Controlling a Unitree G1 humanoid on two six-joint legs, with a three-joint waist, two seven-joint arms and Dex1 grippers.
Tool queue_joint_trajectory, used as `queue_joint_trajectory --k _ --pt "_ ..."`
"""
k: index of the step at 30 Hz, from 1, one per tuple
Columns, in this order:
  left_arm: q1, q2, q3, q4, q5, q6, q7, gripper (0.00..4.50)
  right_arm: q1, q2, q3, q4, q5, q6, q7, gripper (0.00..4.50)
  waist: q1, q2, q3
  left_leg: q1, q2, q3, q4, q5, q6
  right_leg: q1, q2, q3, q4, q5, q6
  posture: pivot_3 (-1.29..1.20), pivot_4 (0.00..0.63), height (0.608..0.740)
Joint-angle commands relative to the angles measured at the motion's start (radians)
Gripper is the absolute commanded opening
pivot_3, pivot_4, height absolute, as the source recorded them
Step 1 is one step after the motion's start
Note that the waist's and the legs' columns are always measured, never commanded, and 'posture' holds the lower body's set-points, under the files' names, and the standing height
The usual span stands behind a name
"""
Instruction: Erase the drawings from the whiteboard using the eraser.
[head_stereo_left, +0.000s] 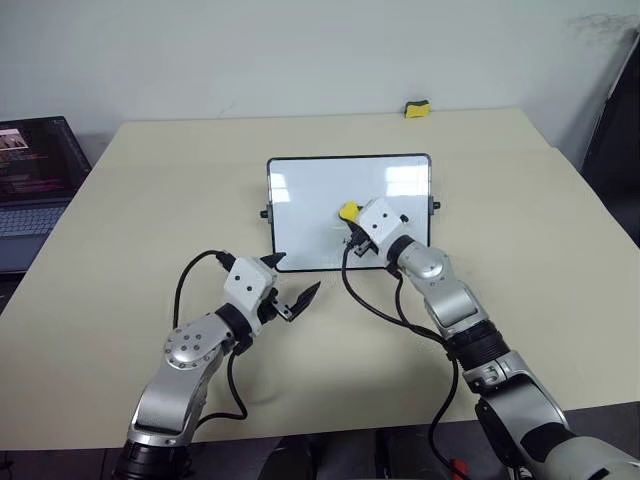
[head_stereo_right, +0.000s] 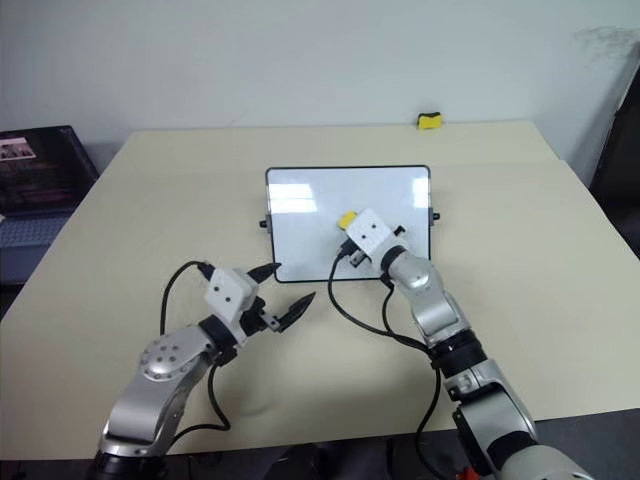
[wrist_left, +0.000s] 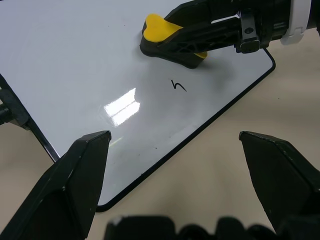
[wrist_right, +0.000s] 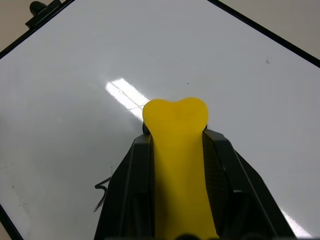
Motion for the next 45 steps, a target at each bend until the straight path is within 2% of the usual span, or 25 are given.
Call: queue_joint_trajectory --k 1,14,28,33,38,42,45 --pt "-0.010 0.007 0.021 -0.029 -0.006 -0.016 0.002 4.50 0.023 0.000 0.020 -0.008 -0.015 -0.014 0.009 0.98 0.000 0.000 0.000 0.000 0.000 0.000 0.000 0.000 0.000 0.000 0.000 0.000 0.000 0.000 0.000 0.00 0.150 0.740" --pt "-0.011 0.007 0.020 -0.027 -0.010 -0.015 0.000 4.50 0.105 -0.031 0.076 -0.042 -0.060 0.013 0.074 0.98 0.001 0.000 0.000 0.005 0.000 0.000 0.000 0.000 0.000 0.004 0.000 0.000 0.001 0.000 0.000 0.00 0.150 0.740" --pt "0.001 0.010 0.020 -0.034 -0.013 -0.012 -0.003 4.50 0.159 -0.060 0.068 -0.145 -0.048 0.075 0.134 0.98 0.003 0.000 0.000 0.005 0.000 0.000 0.000 0.000 0.000 0.004 0.000 0.000 0.001 0.000 0.000 0.00 0.150 0.740" --pt "0.017 0.010 0.020 -0.044 -0.013 -0.010 -0.002 4.50 0.182 -0.086 0.017 -0.257 -0.008 0.142 0.163 0.98 0.011 0.000 0.000 0.004 0.000 -0.001 0.000 0.000 0.000 0.004 0.000 0.000 0.000 0.000 0.000 0.00 0.150 0.740" --pt "0.024 0.012 0.023 -0.049 -0.015 -0.006 -0.001 4.50 0.150 -0.085 -0.089 -0.409 0.062 0.199 0.144 0.98 0.016 0.000 0.000 0.002 0.000 -0.001 0.000 0.000 0.000 0.003 0.000 -0.001 0.000 0.000 0.000 0.00 0.150 0.740" --pt "0.023 0.014 0.023 -0.048 -0.016 -0.007 -0.002 4.50 0.102 -0.074 -0.125 -0.416 0.069 0.207 0.105 0.98 0.016 0.000 0.000 0.002 0.000 -0.001 0.000 0.000 0.000 0.003 0.000 -0.001 -0.001 0.000 0.000 0.00 0.150 0.740" --pt "0.016 0.014 0.022 -0.044 -0.017 -0.007 -0.005 4.50 0.070 -0.062 -0.114 -0.347 0.056 0.182 0.072 0.98 0.016 0.000 0.000 0.002 0.000 -0.001 0.000 0.000 0.000 0.003 0.000 -0.001 -0.001 0.000 0.000 0.00 0.150 0.740"
